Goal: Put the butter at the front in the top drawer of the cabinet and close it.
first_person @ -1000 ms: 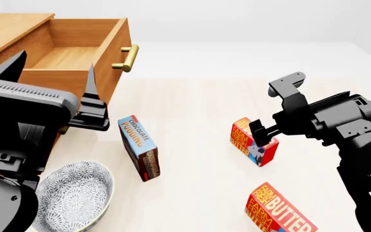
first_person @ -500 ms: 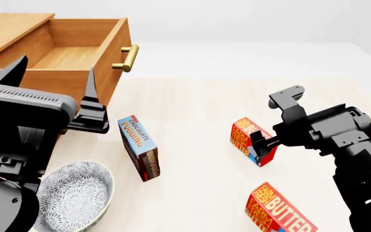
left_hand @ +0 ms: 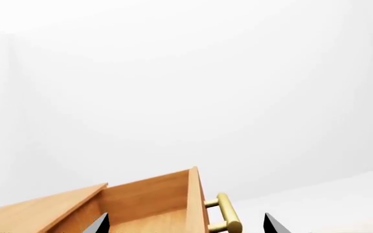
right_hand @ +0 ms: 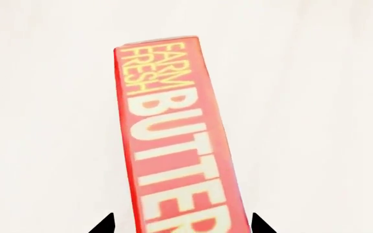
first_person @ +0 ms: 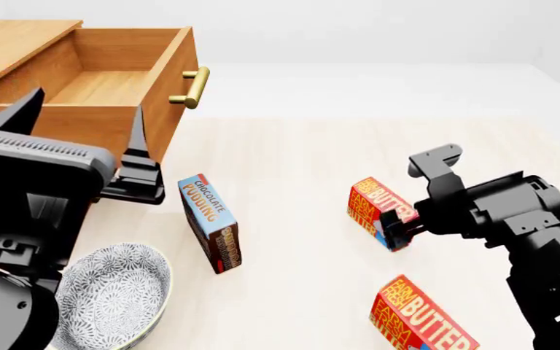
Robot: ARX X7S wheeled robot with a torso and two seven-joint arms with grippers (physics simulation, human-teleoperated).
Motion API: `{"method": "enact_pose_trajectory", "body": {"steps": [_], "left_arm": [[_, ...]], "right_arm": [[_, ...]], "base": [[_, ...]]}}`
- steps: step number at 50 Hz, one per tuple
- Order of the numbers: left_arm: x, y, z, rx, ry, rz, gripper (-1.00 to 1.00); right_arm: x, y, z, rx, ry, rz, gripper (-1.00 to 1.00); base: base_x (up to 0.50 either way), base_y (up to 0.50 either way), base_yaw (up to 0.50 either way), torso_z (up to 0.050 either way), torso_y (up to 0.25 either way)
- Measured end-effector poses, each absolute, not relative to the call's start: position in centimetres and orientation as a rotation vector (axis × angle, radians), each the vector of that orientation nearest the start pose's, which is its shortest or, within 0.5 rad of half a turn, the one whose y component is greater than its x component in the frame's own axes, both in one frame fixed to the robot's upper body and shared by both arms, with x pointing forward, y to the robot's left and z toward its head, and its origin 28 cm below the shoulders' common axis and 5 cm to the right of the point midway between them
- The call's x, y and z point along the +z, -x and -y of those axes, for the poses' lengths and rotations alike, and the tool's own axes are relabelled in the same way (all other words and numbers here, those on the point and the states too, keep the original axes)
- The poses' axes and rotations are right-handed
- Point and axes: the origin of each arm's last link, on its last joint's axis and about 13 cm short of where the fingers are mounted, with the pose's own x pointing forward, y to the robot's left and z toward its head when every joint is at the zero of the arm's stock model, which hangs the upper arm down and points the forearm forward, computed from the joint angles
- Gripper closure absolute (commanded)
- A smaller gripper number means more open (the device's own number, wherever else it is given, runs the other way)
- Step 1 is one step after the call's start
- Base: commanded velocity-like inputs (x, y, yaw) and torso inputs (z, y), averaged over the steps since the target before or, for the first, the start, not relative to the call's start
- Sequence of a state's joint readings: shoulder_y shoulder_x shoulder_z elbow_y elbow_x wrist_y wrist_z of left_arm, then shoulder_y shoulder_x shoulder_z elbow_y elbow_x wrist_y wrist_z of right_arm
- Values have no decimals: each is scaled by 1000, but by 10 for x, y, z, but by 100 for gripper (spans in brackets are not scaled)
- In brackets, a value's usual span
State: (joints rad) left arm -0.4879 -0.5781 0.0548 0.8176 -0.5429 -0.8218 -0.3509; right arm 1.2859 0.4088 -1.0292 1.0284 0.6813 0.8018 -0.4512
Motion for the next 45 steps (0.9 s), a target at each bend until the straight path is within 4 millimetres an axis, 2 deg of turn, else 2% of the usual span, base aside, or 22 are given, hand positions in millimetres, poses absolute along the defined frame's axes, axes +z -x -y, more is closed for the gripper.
{"method": "enact_pose_trajectory", "body": {"steps": [19,20,35,45], "left_arm": [[221,-219,-253,-28,-224,368,-100],[220,-219,-253,-28,-223,367,-100],[218,-220,-253,-27,-220,360,-100],[220,-220,-253,-27,-224,361,-100]], "right_arm": [[146,-377,215,325,212,-865,-100],[146,-377,215,324,214,-862,100],[148,-378,219,254,276,-764,100],[168,-382,215,209,343,-602,100]], "base": [[0,0,0,0,0],[0,0,0,0,0],[0,0,0,0,0],[0,0,0,0,1]]}}
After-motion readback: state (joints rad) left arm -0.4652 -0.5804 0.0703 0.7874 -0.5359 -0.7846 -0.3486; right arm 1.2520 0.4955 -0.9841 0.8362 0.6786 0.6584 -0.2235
